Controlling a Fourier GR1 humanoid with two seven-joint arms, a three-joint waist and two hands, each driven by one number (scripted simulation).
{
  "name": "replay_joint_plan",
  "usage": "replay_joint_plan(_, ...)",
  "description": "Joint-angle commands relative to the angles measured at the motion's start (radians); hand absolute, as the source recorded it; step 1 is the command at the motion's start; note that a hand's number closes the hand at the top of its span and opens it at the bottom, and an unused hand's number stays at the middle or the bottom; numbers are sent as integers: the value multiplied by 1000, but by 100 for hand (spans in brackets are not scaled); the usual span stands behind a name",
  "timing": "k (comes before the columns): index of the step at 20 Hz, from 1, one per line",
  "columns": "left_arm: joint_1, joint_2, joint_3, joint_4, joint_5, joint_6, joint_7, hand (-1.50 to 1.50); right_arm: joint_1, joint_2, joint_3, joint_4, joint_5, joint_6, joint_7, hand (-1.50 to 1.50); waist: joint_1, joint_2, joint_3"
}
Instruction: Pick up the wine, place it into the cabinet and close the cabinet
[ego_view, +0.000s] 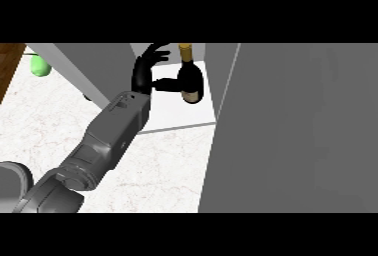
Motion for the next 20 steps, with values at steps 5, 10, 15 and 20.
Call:
replay_joint_plan(5,-42,29,11,28,-4,36,-3,-150,32,-20,19,-107,-39,25,13,-150,-7,6,-1)
replay_joint_plan(10,-46,27,35,-5,18,-93,-36,-150,44,-23,6,-130,-48,19,16,-150,-1,2,-2)
replay_joint_plan(15,-70,-8,87,-41,65,-158,-73,150,49,-15,1,-103,-36,12,-3,-150,18,-5,-1)
replay_joint_plan(20,-84,3,112,-62,87,-310,-71,150,75,-44,3,-137,-34,20,15,-150,39,-15,-1)
